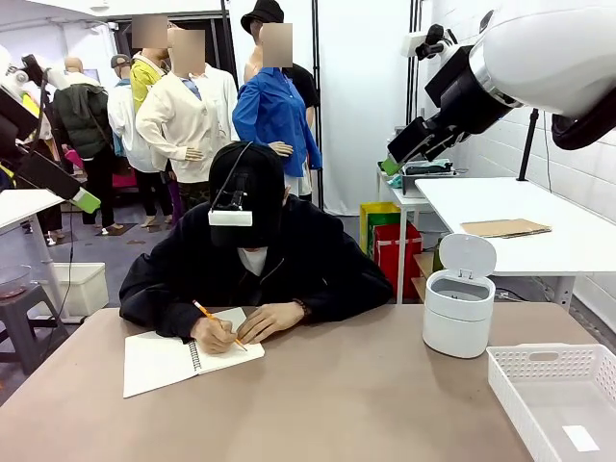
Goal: Sort the paper based on its condition.
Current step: If a person hands you a paper, place it in the Organizing basket , and if it's crumpled, put it in the Trash can.
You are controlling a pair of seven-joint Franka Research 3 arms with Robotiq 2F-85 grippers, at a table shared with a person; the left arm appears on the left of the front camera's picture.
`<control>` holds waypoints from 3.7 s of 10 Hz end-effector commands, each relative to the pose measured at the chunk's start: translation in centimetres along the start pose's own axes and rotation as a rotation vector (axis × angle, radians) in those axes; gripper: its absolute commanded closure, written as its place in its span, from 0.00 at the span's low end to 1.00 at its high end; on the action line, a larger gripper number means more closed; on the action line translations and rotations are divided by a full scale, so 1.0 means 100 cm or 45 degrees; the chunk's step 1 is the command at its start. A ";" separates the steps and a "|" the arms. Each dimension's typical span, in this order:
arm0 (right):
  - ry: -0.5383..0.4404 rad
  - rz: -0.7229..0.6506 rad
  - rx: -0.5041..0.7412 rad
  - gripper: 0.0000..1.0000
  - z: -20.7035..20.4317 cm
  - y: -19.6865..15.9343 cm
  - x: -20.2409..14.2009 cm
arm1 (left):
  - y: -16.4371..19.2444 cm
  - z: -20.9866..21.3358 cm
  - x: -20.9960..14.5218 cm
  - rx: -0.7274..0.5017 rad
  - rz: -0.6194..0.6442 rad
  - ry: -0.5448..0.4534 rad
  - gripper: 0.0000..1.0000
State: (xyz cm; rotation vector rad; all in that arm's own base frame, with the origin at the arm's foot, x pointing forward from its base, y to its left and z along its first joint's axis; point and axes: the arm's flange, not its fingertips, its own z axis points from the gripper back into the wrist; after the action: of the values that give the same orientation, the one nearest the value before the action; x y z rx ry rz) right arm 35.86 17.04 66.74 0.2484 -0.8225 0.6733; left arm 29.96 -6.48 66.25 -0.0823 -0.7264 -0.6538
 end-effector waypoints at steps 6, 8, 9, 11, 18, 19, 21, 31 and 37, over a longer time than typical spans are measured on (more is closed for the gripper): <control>-0.004 0.000 0.015 0.00 0.000 0.001 0.000 | 0.002 0.005 0.003 -0.003 0.005 -0.012 0.00; -0.004 0.000 0.015 0.00 0.000 0.001 0.000 | 0.002 0.005 0.003 -0.003 0.005 -0.012 0.00; -0.004 0.000 0.015 0.00 0.000 0.001 0.000 | 0.002 0.005 0.003 -0.003 0.005 -0.012 0.00; -0.004 0.000 0.015 0.00 0.000 0.001 0.000 | 0.002 0.005 0.003 -0.003 0.005 -0.012 0.00; 0.063 0.007 0.062 0.00 0.002 0.004 -0.004 | 0.002 0.005 0.003 -0.003 0.005 -0.012 0.00; 0.074 0.013 0.075 0.00 0.004 0.007 -0.005 | 0.002 0.005 0.003 -0.003 0.005 -0.012 0.00; 0.081 0.016 0.070 0.00 0.007 0.013 -0.009 | 0.002 0.005 0.003 -0.003 0.005 -0.012 0.00; 0.080 0.020 0.047 0.00 0.006 0.012 -0.007 | 0.002 0.005 0.003 -0.003 0.005 -0.012 0.00; 0.080 0.020 0.047 0.00 0.006 0.012 -0.007 | 0.002 0.005 0.003 -0.003 0.005 -0.012 0.00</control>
State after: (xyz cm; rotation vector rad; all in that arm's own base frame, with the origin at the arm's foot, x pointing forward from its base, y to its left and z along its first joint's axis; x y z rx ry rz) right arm 34.28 17.29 66.76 0.2504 -0.7566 0.7075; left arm 29.89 -6.41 66.76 -0.0821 -0.7363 -0.6527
